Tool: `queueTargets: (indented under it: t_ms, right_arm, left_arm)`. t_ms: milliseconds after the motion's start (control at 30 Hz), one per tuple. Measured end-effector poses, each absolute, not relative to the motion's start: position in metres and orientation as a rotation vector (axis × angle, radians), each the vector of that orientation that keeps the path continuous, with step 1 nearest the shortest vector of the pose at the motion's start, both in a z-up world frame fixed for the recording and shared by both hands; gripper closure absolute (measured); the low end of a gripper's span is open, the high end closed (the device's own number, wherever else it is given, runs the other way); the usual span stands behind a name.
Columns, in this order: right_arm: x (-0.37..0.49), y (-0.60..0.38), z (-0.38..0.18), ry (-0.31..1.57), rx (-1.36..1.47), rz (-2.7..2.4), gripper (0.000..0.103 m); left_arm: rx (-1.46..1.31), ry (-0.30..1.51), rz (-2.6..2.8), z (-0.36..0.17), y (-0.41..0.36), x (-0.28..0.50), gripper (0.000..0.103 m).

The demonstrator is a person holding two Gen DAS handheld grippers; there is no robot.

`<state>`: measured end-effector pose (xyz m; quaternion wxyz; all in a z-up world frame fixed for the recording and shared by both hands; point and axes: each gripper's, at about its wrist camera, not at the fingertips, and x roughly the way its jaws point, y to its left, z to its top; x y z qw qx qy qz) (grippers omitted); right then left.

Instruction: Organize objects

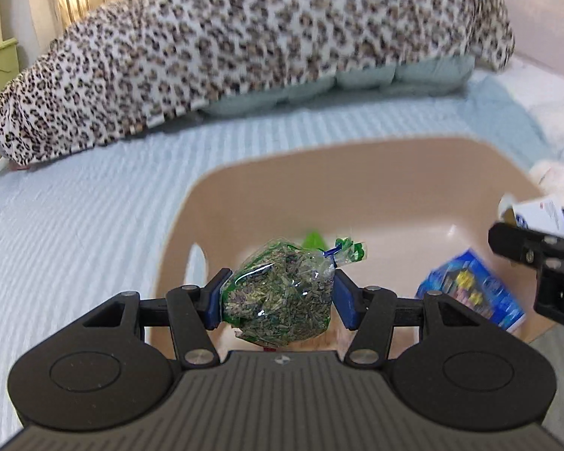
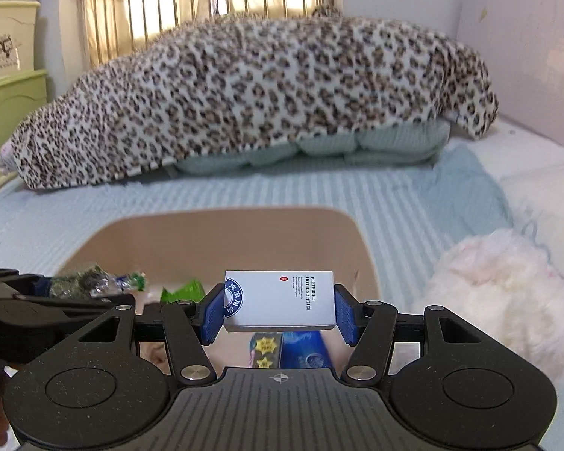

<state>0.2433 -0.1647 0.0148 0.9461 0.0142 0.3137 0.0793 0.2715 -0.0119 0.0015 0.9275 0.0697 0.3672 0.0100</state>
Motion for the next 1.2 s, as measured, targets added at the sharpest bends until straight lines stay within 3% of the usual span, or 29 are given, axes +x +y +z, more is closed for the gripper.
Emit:
queueTargets:
  t_ms: [200, 233, 333, 567, 1200]
  right_arm:
    - [0.25, -0.153, -0.003, 0.688, 0.005, 0.16, 0.047]
    - [0.25, -0.152, -0.004, 0.693, 0.006, 0.161, 0.039]
    - [0.245, -0.15, -0.004, 0.691, -0.002, 0.158, 0.029]
    - [0.229, -0.154, 0.018, 0.633, -0.009, 0.138, 0.007]
    - [0.159, -0.173, 0.066, 0.613, -0.018, 0.161, 0.005]
  left_arm:
    - [0.115, 0.84, 0.009, -0.011, -0.004, 0.276, 0.041]
    - [0.107, 0.843, 0.001, -0.01, -0.003, 0.275, 0.038]
    - [0.114, 0.821, -0.003, -0.004, -0.004, 0.271, 0.025]
    - [0.085, 0.754, 0.01, 0.016, -0.001, 0.257, 0.018]
    - [0.03, 0.685, -0.018, 0.071, -0.007, 0.166, 0.018]
